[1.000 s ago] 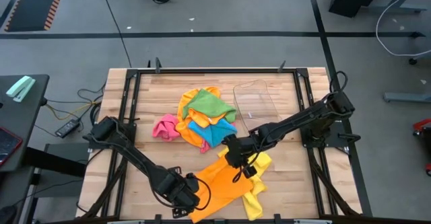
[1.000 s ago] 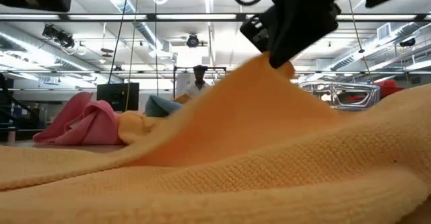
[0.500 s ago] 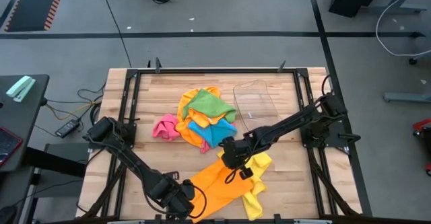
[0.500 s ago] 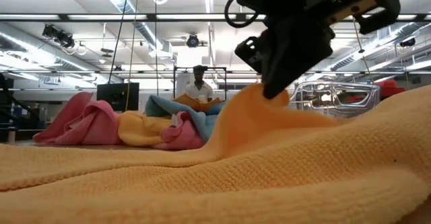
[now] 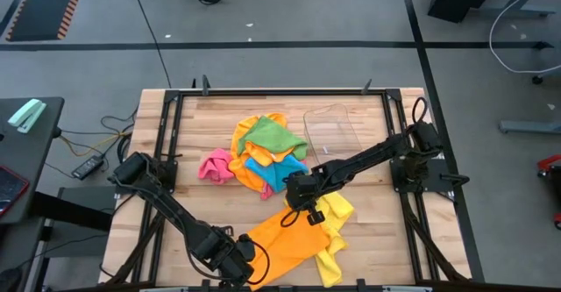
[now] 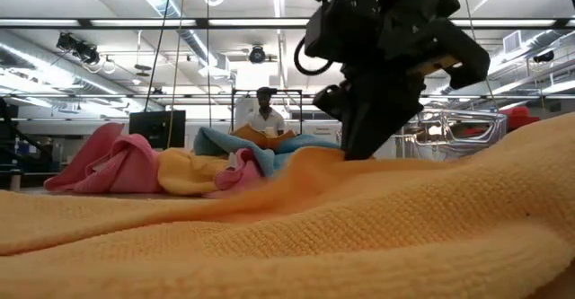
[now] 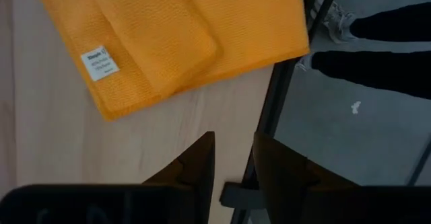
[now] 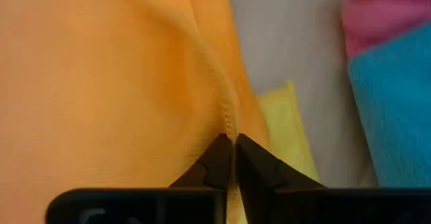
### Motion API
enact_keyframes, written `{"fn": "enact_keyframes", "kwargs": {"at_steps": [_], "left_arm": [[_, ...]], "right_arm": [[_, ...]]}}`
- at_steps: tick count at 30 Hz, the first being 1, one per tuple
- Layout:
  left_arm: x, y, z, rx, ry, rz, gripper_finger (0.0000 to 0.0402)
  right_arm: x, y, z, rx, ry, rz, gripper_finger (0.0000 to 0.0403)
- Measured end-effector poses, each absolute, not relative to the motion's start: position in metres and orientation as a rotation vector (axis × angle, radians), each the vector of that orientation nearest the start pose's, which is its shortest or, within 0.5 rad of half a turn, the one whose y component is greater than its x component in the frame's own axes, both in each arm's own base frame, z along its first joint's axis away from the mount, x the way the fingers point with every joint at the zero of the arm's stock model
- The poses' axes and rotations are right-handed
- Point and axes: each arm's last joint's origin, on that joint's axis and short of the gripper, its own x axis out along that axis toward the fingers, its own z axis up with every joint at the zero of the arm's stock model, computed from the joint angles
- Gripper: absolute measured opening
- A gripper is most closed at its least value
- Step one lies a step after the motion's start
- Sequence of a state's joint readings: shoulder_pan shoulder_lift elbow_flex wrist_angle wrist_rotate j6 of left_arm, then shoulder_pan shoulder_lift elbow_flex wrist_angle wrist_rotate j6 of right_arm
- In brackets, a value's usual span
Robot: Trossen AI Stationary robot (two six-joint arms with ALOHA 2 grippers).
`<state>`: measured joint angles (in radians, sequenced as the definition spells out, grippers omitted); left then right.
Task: Fold microfiber towels
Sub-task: Fold the bottom orange towel
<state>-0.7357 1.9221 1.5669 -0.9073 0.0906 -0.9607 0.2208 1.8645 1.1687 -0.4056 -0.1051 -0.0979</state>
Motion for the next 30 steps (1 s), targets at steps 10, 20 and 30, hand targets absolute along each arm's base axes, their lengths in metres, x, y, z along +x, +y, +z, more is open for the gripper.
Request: {"fn": "enact_keyframes", "kwargs": {"at_steps": [10,20,30], "left_arm": [[0.289,-0.265,0.231,-0.385,1.395,-0.067,0.0112],[0.295,-0.262,0.227,-0.192,1.256,-0.035,0.0135],[0.294,-0.262,0.203,0.01,1.199,-0.203,0.0166]], "right_arm": [[0.358,0.077,0.161,-0.107,1.101,0.309,0.0124],[0.361,0.07,0.176,-0.072,1.171,0.279,0.0147],[0.355,0.079,0.206,-0.063,1.167,0.296,0.0146]]}}
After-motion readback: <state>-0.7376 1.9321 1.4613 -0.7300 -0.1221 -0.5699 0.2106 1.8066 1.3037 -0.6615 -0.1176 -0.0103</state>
